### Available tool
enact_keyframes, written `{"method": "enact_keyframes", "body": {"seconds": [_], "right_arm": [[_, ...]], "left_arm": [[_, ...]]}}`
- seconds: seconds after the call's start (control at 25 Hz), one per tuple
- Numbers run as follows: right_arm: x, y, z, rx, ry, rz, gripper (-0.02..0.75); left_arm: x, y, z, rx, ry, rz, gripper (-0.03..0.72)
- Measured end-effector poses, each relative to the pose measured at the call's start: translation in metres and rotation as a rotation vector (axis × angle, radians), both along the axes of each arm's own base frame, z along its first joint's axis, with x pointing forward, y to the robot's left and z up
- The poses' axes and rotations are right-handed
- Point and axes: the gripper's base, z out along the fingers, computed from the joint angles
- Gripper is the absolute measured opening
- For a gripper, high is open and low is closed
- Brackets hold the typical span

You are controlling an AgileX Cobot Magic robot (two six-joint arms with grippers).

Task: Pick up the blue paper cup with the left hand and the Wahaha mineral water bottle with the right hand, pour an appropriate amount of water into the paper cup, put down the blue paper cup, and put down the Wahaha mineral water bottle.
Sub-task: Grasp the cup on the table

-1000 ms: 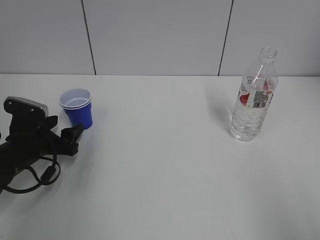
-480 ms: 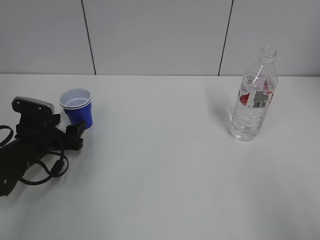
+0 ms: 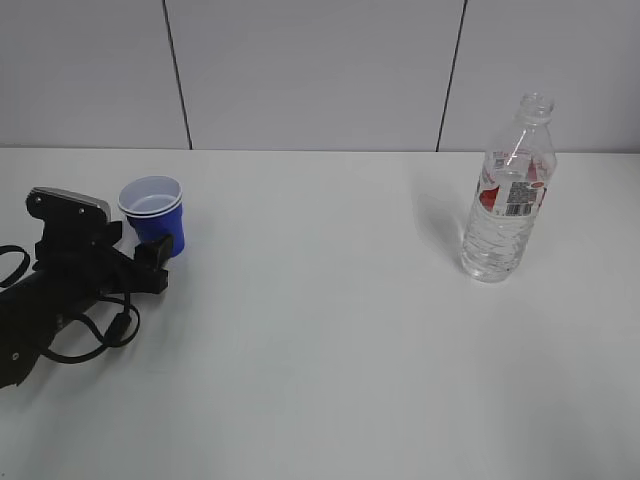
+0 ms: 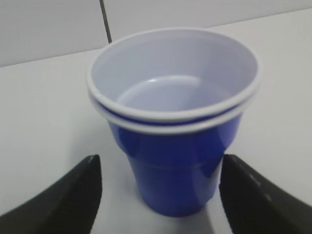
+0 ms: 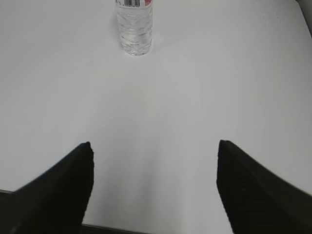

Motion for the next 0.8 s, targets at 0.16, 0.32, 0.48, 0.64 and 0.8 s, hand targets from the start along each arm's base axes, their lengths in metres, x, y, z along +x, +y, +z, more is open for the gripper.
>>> {"method": "enact_keyframes", "body": {"seconds": [0.16,0.32,0.48,0.64,0.8], "right_arm": [[0.0,0.0,0.0,0.0,0.0,0.0,0.587],[0.0,0.0,0.0,0.0,0.0,0.0,0.587],[0.0,0.0,0.0,0.0,0.0,0.0,0.587],[0.0,0.0006,0.0,0.006,0.0,0.004,0.587],[0.0,0.0008,0.0,0.008,0.0,0.006,0.587]], "left_arm": [[-0.0002,-0.0008,0.0,0.001,0.0,-0.01,0.568],[0.0001,-0.0018,0.0003,-0.019,0.003,-0.015,0.568],[0.0055,-0.0034,0.0027,-0.039,-0.011,-0.013,0.568],[0.0083,-0.004,0.0033,-0.045,-0.019,-0.012,0.568],[0.0089,-0.0041,0.0013,-0.044,-0.017,-0.012,0.568]]}}
